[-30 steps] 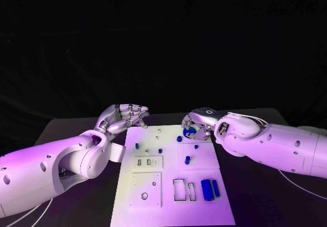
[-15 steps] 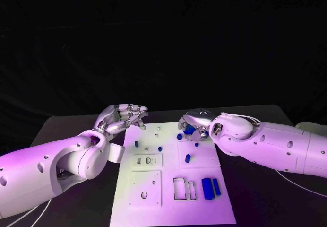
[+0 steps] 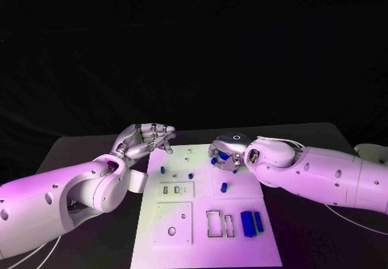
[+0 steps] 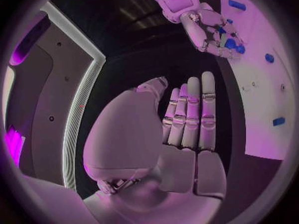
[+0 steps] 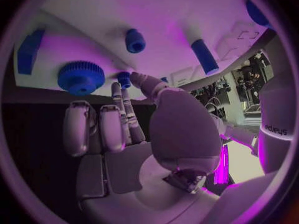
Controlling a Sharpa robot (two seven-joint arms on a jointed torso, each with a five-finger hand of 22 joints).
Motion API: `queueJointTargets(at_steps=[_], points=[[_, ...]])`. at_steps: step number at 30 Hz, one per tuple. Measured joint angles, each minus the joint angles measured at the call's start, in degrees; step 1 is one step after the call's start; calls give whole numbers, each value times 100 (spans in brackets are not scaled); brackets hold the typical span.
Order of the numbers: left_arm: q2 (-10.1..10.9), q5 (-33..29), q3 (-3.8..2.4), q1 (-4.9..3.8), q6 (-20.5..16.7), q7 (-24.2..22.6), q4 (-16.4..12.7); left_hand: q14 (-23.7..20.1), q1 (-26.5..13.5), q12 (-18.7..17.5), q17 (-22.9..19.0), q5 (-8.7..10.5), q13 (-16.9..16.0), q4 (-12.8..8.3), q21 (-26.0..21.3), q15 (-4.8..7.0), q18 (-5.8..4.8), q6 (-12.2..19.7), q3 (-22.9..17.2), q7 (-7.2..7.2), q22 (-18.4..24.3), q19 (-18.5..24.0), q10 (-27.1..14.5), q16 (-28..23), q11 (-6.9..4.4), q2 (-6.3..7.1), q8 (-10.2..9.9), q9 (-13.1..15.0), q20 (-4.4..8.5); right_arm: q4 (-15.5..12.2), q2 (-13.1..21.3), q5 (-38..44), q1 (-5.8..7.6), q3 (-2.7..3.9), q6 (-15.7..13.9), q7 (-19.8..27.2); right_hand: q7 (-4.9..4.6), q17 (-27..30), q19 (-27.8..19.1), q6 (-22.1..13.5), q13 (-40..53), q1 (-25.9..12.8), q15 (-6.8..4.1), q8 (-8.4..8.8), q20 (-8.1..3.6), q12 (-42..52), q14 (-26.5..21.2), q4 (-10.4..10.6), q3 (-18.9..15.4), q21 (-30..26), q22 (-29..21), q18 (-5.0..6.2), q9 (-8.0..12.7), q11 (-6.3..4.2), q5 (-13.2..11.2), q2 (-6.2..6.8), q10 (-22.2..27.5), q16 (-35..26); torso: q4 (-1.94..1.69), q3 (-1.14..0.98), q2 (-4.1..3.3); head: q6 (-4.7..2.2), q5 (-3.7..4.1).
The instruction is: Assemble the parts on the task board
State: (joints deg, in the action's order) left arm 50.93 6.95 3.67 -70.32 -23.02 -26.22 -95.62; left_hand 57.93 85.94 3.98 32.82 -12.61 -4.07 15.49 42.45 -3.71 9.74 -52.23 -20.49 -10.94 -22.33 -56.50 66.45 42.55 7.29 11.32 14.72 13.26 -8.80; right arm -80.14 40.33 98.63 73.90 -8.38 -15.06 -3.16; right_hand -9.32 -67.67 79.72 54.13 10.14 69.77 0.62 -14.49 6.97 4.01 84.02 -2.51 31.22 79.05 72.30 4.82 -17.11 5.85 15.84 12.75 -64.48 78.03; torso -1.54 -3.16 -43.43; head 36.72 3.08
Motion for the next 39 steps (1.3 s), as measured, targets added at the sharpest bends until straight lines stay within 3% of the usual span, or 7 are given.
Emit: queueJointTargets(at_steps=[3, 11, 15, 23, 26, 33, 39], points=[[1, -1, 0, 0, 0, 2, 6, 0, 0, 0, 0, 0, 0, 0, 0, 0, 0, 0, 0, 0, 0, 0, 0, 0, 0, 0, 0, 0, 0, -2, -6, 12, 0, 2, -3, -5, 0, -28, 31, 0, 10, 22, 0, 0, 9, 0, 0, 12, 12, 27, 31, -84, -10, 0, 0, -22, 0, 24, -3, -3, -16, -4, 3], [1, -4, 0, -1, 0, 10, 20, 0, 0, 0, -1, 0, 0, 0, 42, 0, 0, 0, -32, 0, -17, 0, -20, 23, 20, 0, 0, 6, 0, -6, -12, 31, -2, 5, -10, -22, 34, -80, 51, 77, 50, 68, 0, -14, -10, 29, 0, 72, 73, 84, 126, -88, -66, -38, -11, -68, -80, 85, -3, -14, -45, -15, 3], [2, -5, -1, -1, 1, 16, 27, 0, 0, 0, -1, 0, 0, 0, 42, 0, 0, 0, -32, 0, -17, 0, -20, 23, 20, 0, 0, 6, 0, 2, -17, 41, 0, 8, -13, -35, 96, -127, 113, 263, 100, 187, 0, -155, -31, 103, 0, 78, 226, 161, 234, -87, -163, -94, -245, -188, -238, 152, -3, -21, -60, -18, 9], [2, -11, -1, -1, 8, 28, 30, 0, 0, 0, 0, 0, 1, 0, 42, 0, 0, 0, -32, 0, -25, 0, -20, 23, 20, 0, 0, 5, 0, 19, -53, 96, -3, 29, -63, -61, 162, -162, 175, 449, 210, 286, -44, -328, -93, 174, 1, 38, 343, 269, 265, -87, -331, -136, -413, -287, -403, 190, -23, -25, -98, -23, 23], [3, -13, -1, -1, 11, 34, 30, 0, 0, 0, 4, 0, 1, 0, 42, 0, 0, 0, -32, 0, -25, -1, -20, 23, 20, 0, 0, 5, 0, 4, -57, 122, -10, 31, -136, -74, 188, -167, 184, 475, 252, 324, -85, -398, -102, 174, 1, 23, 394, 271, 265, -87, -376, -137, -556, -345, -404, 211, -29, -27, -110, -23, 19], [7, -20, -1, -1, 15, 43, 46, 0, 0, 0, 3, 0, 1, 0, 67, 0, -1, 0, -32, 0, -36, 41, -21, 22, 20, 0, 0, 10, 0, -155, 43, 177, -50, 22, -383, -119, 189, -167, 204, 475, 294, 307, -85, -472, -122, 173, 0, 31, 417, 314, 265, -87, -378, -119, -599, -373, -426, 211, -26, -26, -127, -44, -4], [8, -28, -1, -1, 18, 45, 89, 1, 0, 0, 3, -1, 1, 0, 67, 0, 0, 0, -32, 0, -46, 41, -20, 22, 20, 0, 0, 10, 0, -250, 56, 202, -43, 52, -631, -177, 190, -177, 204, 475, 332, 301, -85, -480, -122, 185, 0, 9, 439, 314, 264, -87, -546, -123, -612, -379, -430, 234, -23, -21, -140, -96, -12]])
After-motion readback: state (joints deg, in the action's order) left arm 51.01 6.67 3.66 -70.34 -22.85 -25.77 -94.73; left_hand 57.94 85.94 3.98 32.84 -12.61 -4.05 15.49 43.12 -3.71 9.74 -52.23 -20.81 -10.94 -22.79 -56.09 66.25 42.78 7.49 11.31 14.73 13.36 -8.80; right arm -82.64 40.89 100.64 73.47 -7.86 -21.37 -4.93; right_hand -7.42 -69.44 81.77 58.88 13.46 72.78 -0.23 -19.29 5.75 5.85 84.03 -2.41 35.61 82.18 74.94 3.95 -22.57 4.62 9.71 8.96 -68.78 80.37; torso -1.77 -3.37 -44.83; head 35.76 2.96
